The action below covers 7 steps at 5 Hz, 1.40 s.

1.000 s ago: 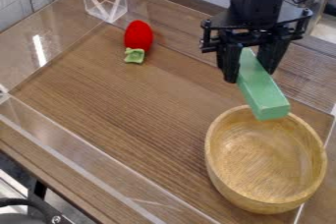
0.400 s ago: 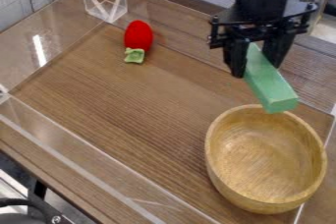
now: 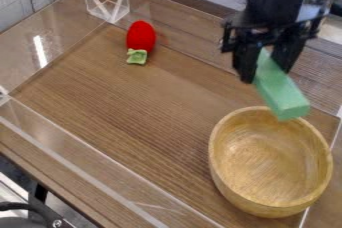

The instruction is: Remove the green stick from the brown bowl and put it on the table

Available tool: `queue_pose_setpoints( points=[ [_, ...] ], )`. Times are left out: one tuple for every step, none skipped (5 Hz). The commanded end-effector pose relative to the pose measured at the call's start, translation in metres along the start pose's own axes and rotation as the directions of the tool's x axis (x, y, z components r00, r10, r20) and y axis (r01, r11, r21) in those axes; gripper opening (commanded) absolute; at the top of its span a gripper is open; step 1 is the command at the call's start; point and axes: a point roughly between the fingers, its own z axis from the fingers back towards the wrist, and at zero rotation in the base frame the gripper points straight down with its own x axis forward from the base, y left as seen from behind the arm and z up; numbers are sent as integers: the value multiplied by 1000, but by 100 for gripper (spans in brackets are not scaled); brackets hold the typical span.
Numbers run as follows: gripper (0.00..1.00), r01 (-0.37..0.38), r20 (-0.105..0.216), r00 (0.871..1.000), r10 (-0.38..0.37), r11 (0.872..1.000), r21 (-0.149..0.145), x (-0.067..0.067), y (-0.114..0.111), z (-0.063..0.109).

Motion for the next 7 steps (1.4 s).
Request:
queue_pose_setpoints(
  points=[
    [0, -12, 27, 1000, 13, 998, -54, -4, 3, 10],
    [0, -25, 23, 999, 27, 998, -50, -4, 4, 18],
    [0, -38, 19, 999, 39, 998, -46, -5, 5, 26],
    [0, -11, 18, 1000, 12, 998, -58, 14, -14, 7],
    [0, -28, 19, 999, 29, 997, -68, 30, -34, -2],
    [0, -62, 18, 998, 63, 995, -83, 47, -44, -11],
    [0, -48, 20, 999, 50, 995, -93, 59, -44, -22]
  ],
)
